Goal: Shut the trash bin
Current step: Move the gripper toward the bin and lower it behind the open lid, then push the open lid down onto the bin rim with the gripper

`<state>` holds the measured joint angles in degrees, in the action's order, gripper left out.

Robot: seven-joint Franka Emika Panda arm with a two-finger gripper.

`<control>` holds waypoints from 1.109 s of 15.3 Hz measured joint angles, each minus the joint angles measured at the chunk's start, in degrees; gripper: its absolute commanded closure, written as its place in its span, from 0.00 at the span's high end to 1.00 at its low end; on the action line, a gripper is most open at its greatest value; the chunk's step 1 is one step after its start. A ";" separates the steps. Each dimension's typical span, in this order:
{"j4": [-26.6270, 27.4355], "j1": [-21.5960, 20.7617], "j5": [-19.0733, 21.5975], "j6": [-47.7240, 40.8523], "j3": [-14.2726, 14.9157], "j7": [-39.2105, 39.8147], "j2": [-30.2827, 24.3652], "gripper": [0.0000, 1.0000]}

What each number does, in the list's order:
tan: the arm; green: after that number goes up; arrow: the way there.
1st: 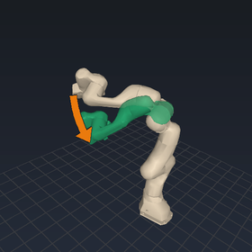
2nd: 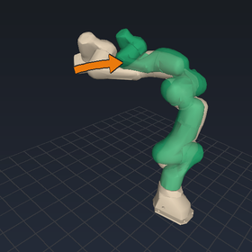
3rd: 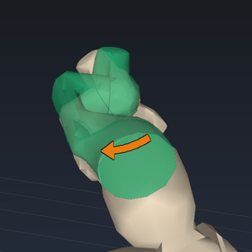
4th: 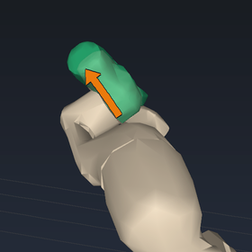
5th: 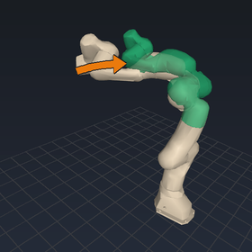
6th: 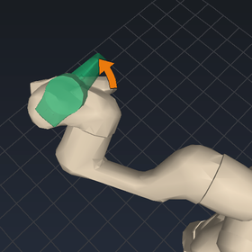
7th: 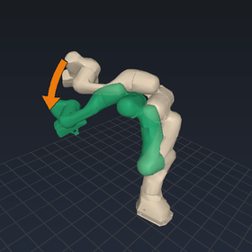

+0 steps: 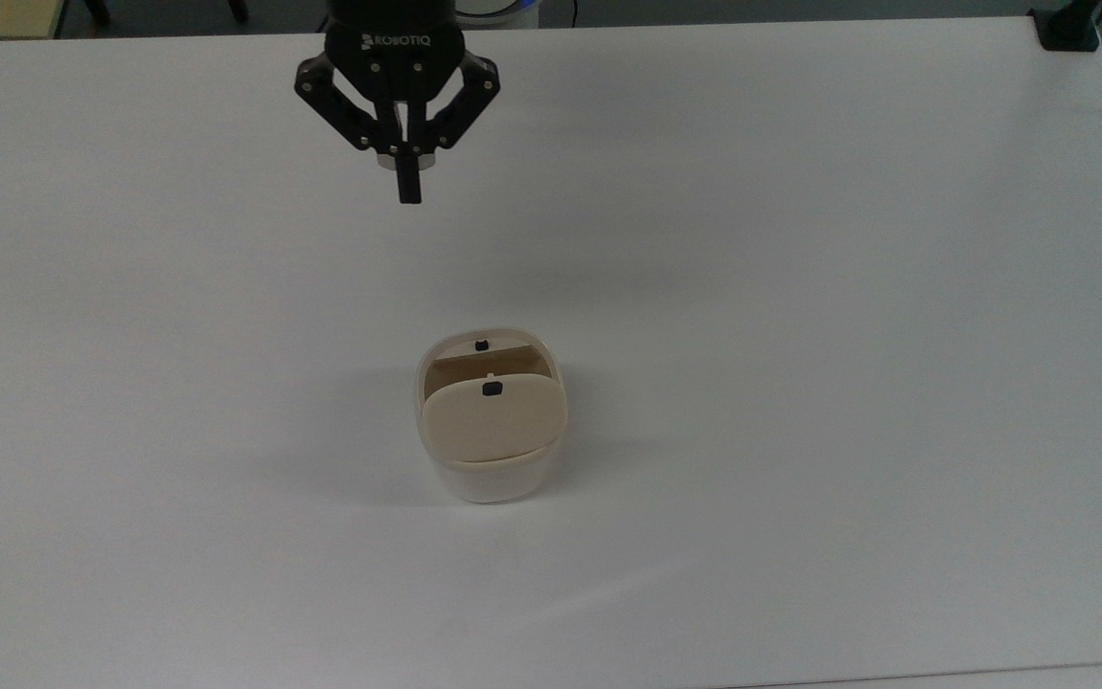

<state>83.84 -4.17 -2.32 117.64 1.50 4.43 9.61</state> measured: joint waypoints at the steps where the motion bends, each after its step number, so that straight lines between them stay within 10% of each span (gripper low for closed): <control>1: 0.00 -0.69 0.00 1.28 0.04 -0.01 0.17 0.00; 17: 0.12 -2.25 1.65 28.46 -0.33 -0.03 11.45 0.00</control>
<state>83.96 -6.42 -0.67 146.10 1.17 4.40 21.06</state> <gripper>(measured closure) 0.991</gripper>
